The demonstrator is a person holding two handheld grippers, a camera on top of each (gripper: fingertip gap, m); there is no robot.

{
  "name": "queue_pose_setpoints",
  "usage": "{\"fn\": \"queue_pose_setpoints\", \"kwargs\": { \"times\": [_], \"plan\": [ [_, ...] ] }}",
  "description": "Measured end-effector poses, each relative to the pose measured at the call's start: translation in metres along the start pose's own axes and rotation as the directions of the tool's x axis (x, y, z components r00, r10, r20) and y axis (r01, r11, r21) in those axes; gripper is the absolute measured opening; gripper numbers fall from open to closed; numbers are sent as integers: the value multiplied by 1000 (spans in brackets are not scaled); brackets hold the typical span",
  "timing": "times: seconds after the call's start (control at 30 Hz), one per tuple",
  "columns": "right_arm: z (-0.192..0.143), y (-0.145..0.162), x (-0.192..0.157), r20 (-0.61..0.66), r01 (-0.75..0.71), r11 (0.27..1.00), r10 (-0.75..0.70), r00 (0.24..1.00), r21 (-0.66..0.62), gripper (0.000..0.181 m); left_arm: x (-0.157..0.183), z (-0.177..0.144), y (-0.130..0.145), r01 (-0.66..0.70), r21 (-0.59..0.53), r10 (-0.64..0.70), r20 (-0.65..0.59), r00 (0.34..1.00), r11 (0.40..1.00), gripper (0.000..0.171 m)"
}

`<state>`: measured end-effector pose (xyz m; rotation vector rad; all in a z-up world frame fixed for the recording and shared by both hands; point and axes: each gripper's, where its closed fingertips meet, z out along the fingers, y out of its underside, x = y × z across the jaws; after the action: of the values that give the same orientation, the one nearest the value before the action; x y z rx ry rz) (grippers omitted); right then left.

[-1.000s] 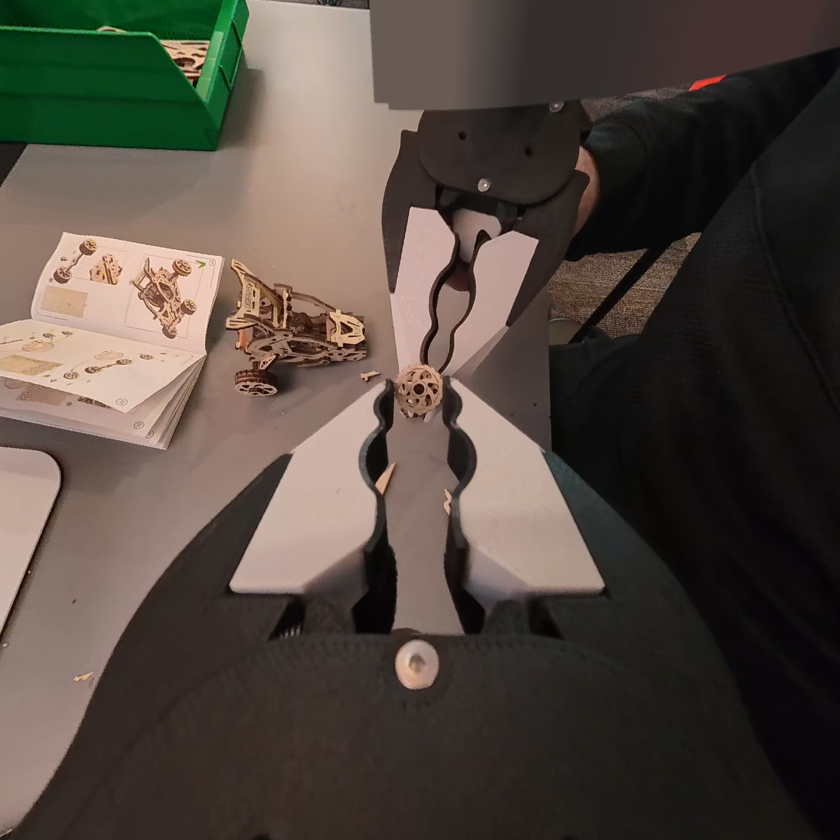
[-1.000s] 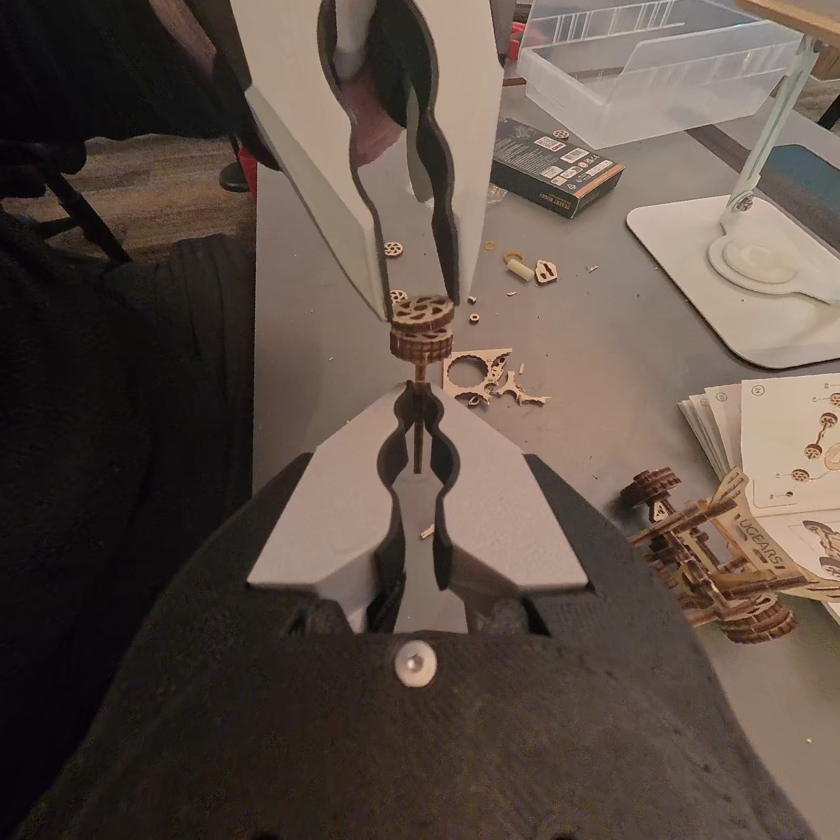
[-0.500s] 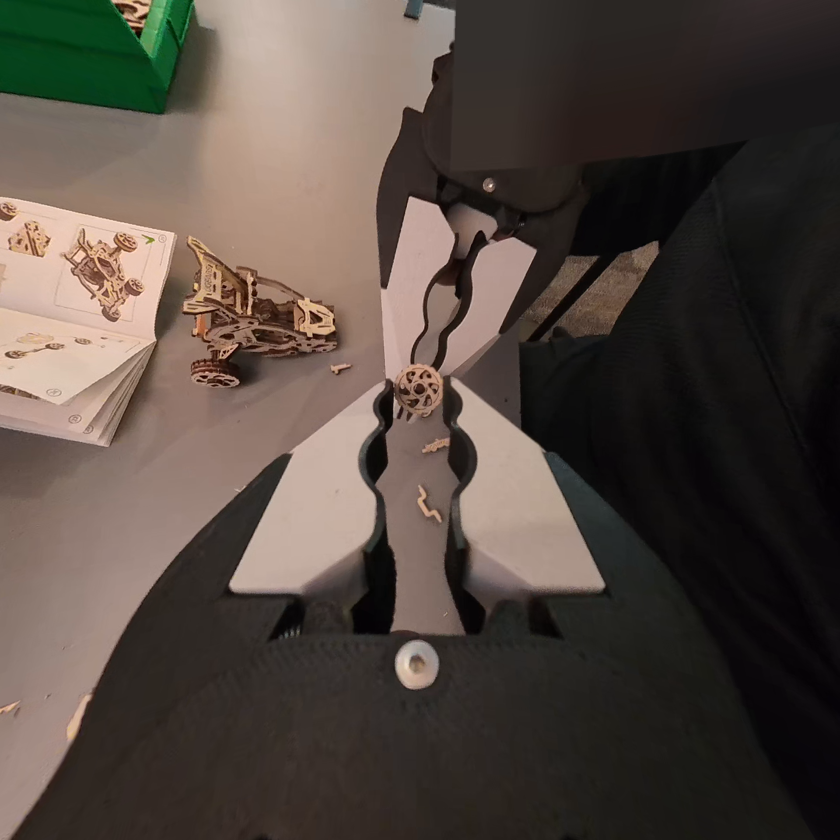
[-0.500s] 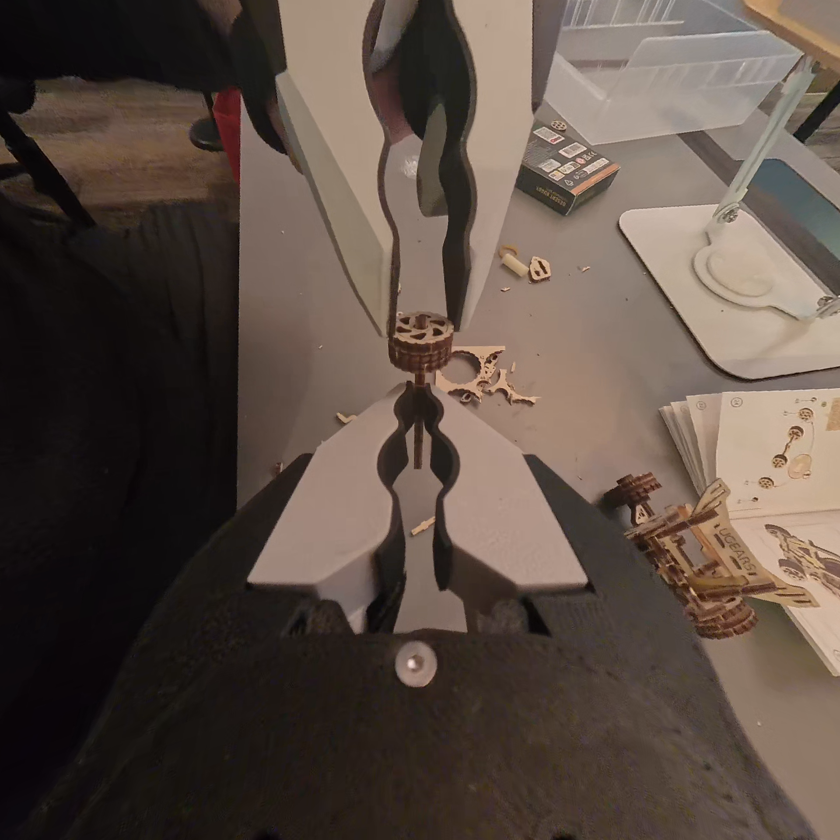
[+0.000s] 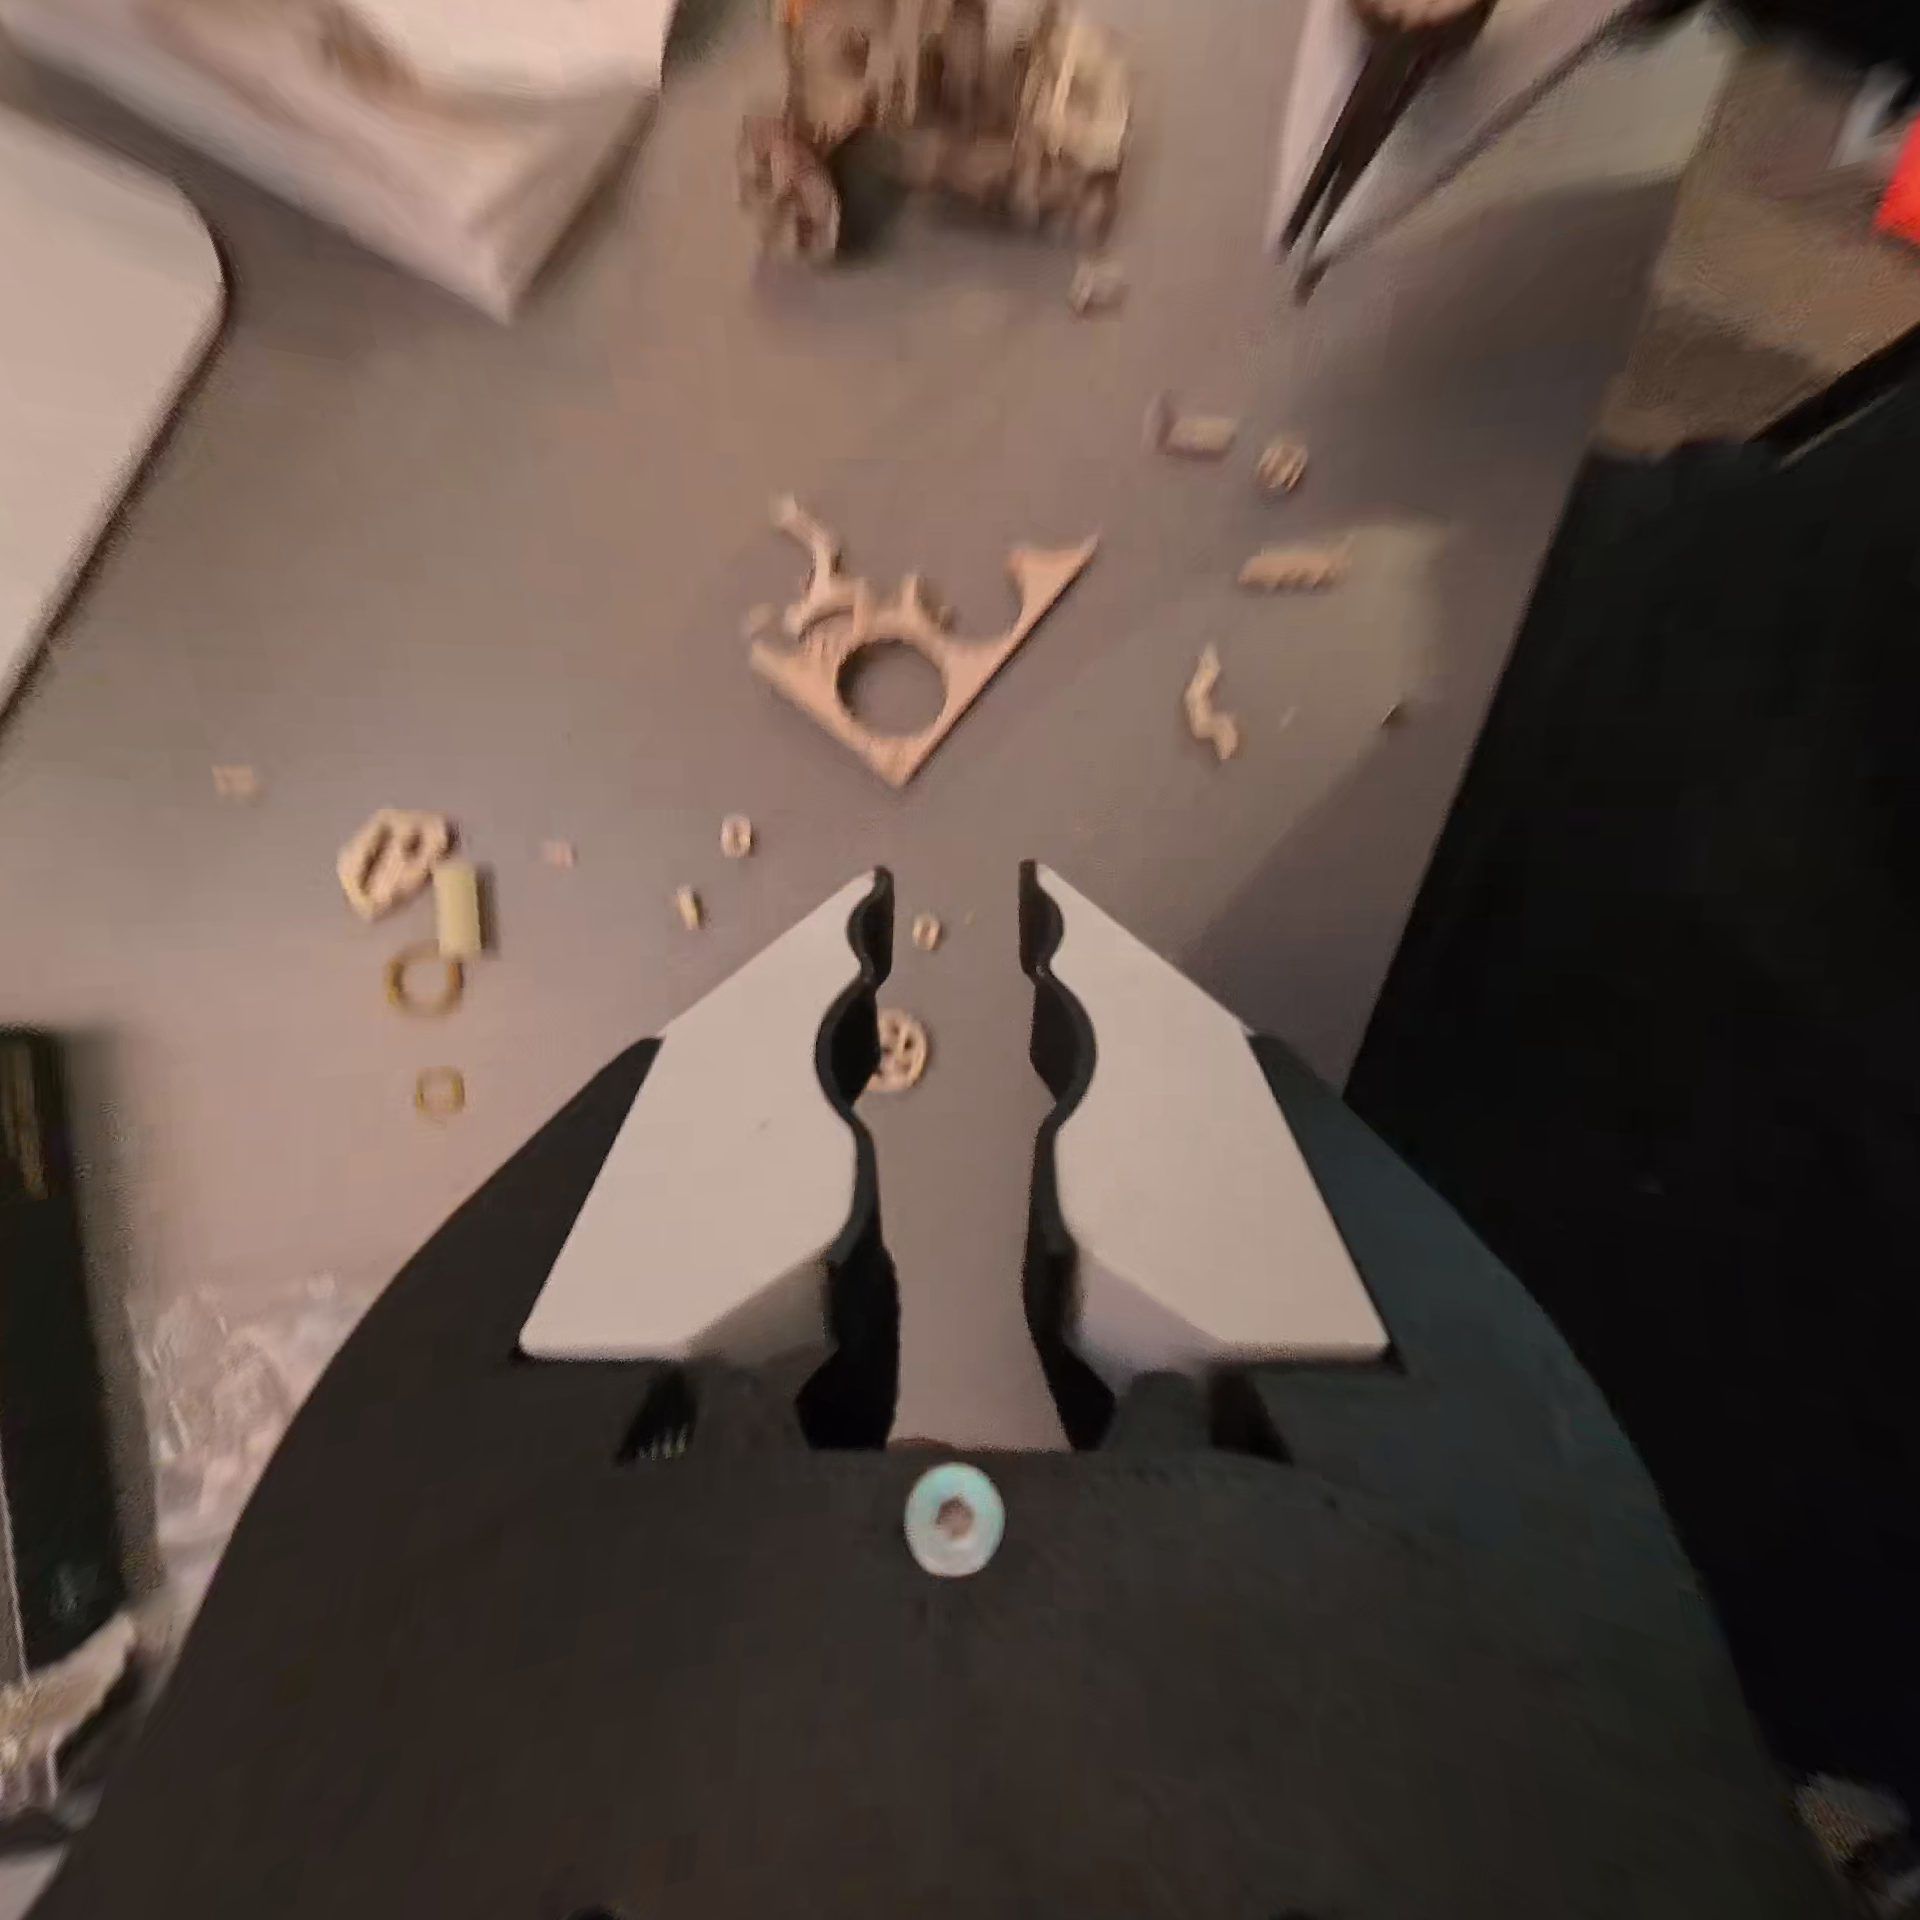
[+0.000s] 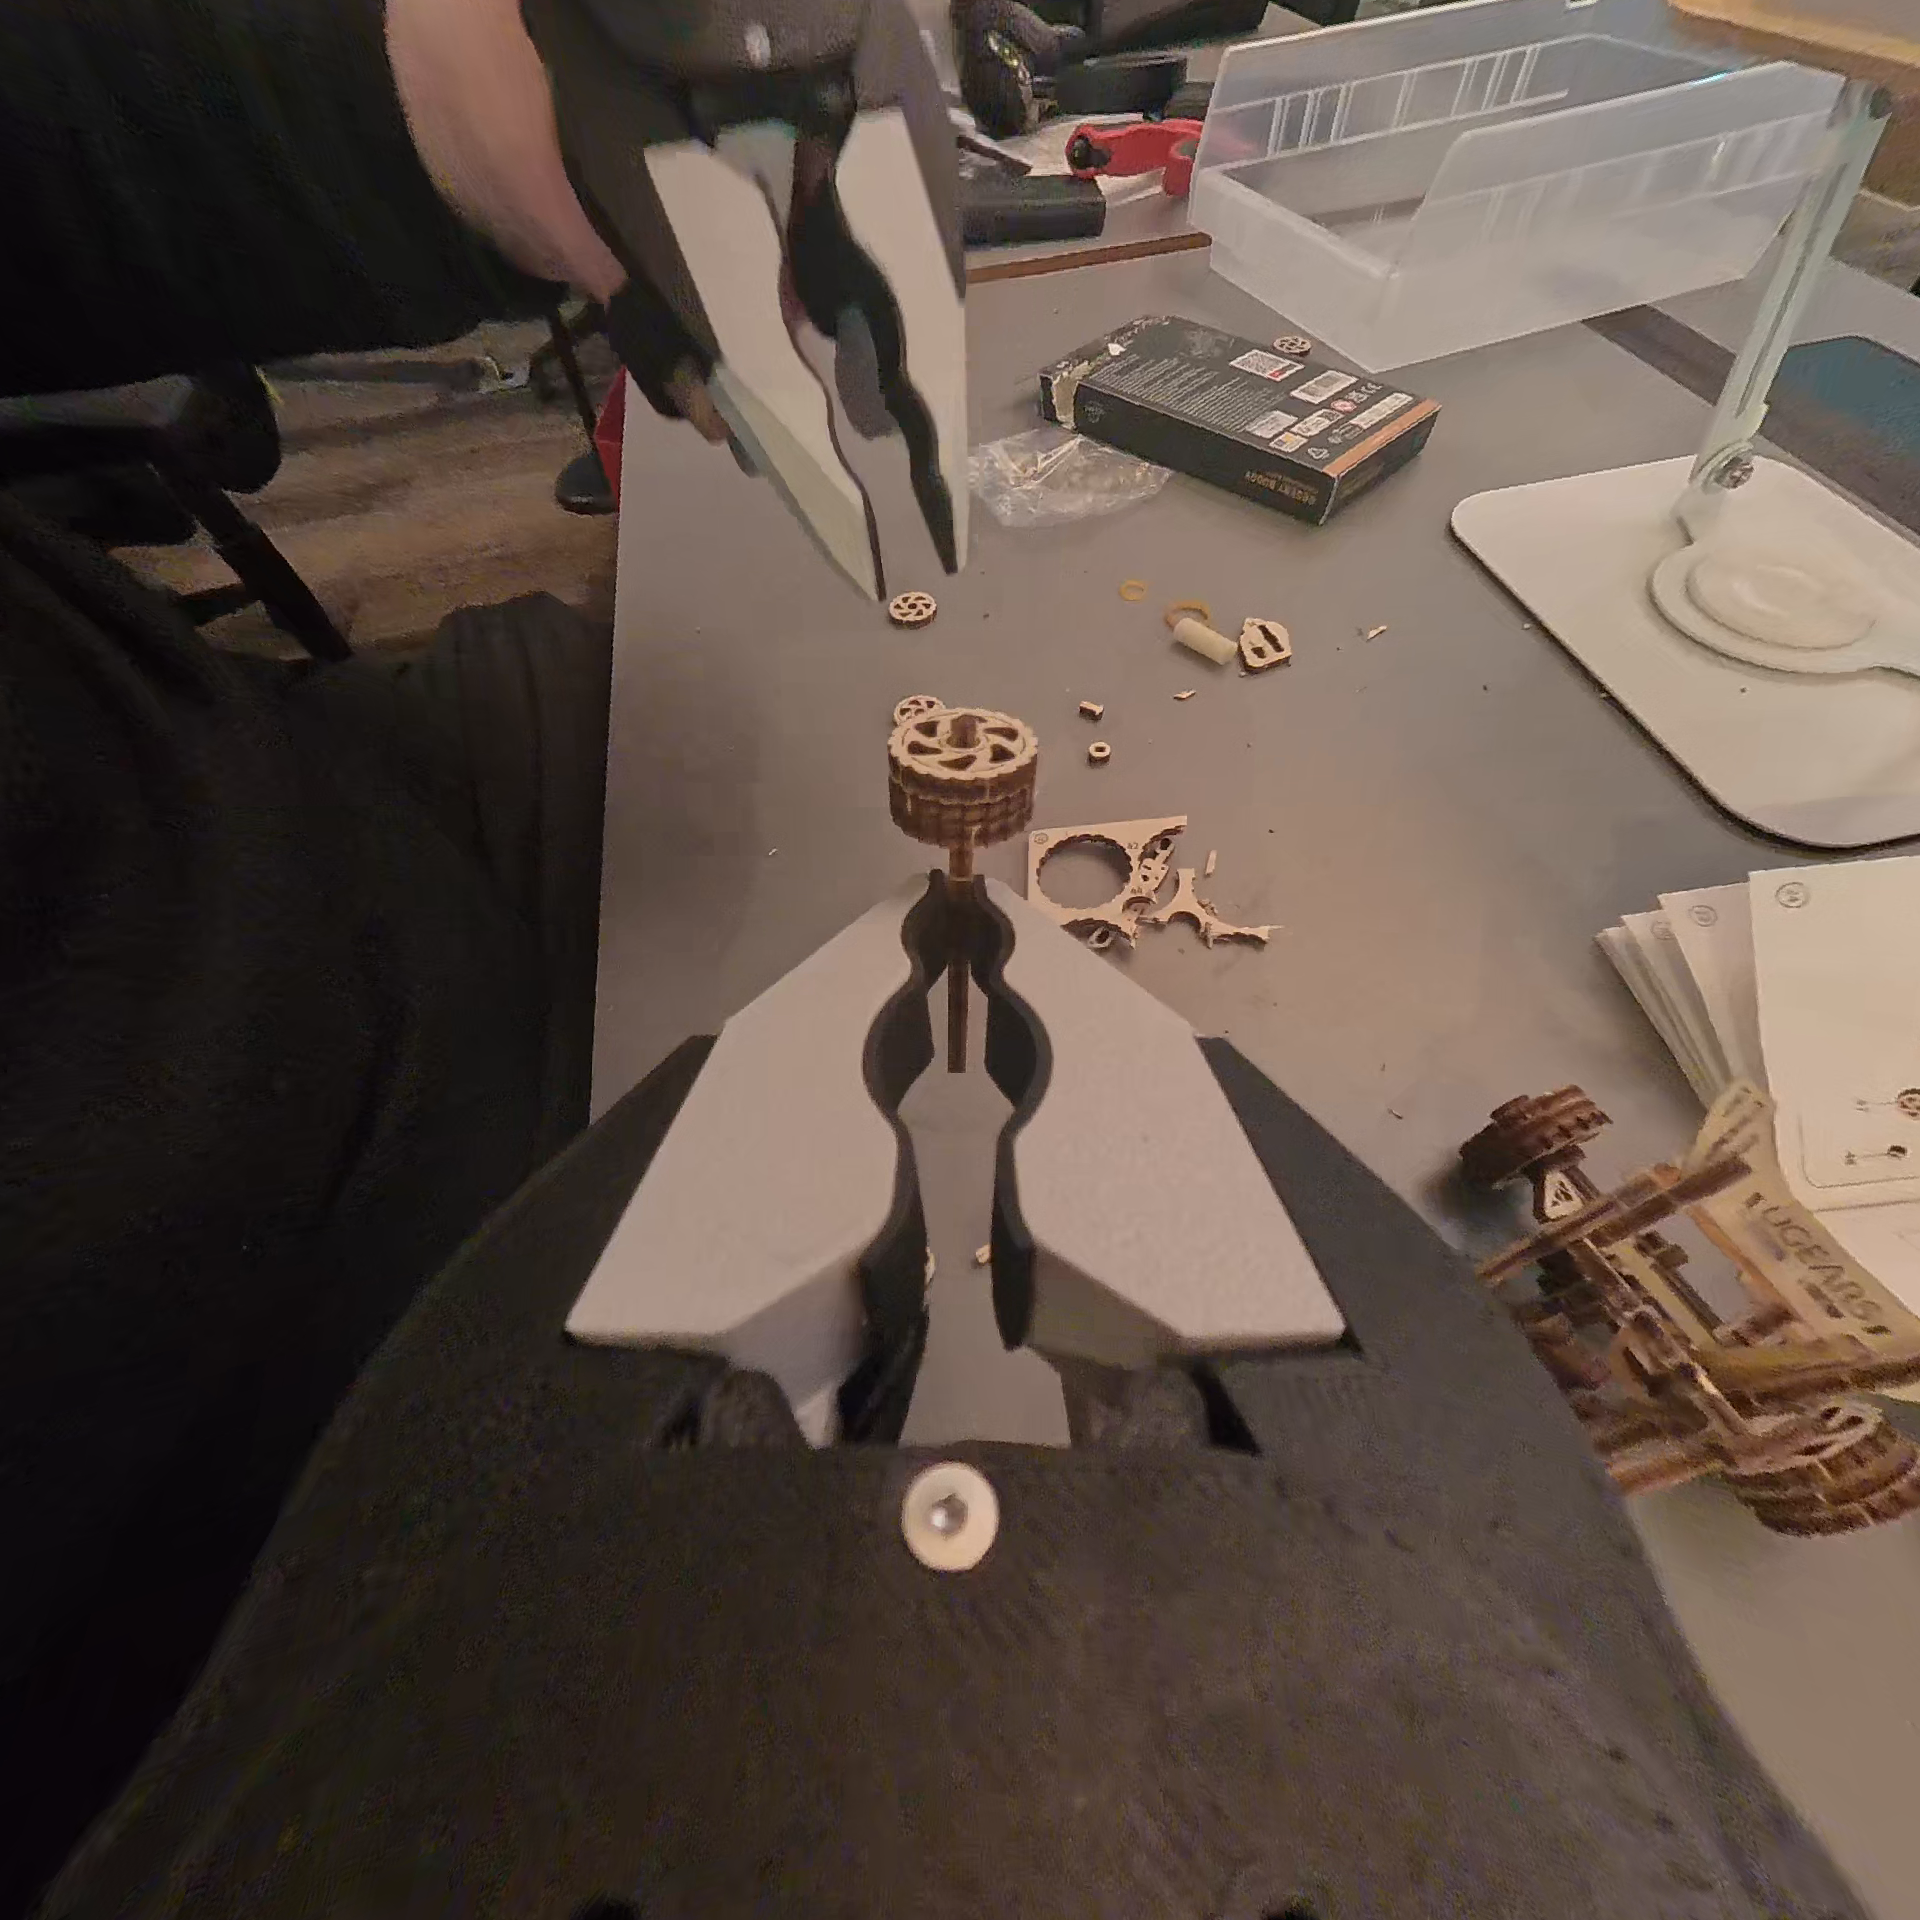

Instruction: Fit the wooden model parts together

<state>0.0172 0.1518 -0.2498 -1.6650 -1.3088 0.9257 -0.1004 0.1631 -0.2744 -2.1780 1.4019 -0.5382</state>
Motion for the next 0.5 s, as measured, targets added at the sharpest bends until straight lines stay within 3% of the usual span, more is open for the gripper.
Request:
{"fn": "queue_pose_setpoints", "kwargs": {
  "times": [0.07,0.13,0.3,0.5],
  "plan": [
    [4,1,-3,15,1,1000,-1,1000,-3,0,-7,14,30,5,-90,-1,39,999,996,19],
    [7,3,-5,24,5,1000,-4,1000,-12,0,-4,28,42,-2,-117,4,22,1000,993,18],
    [10,5,-6,27,3,1000,-2,1000,-25,0,-3,53,42,-57,-134,57,-6,998,989,15],
    [10,7,-4,27,-2,1000,3,1000,-24,0,-9,61,49,-69,-172,71,4,997,983,7]
  ]
}}
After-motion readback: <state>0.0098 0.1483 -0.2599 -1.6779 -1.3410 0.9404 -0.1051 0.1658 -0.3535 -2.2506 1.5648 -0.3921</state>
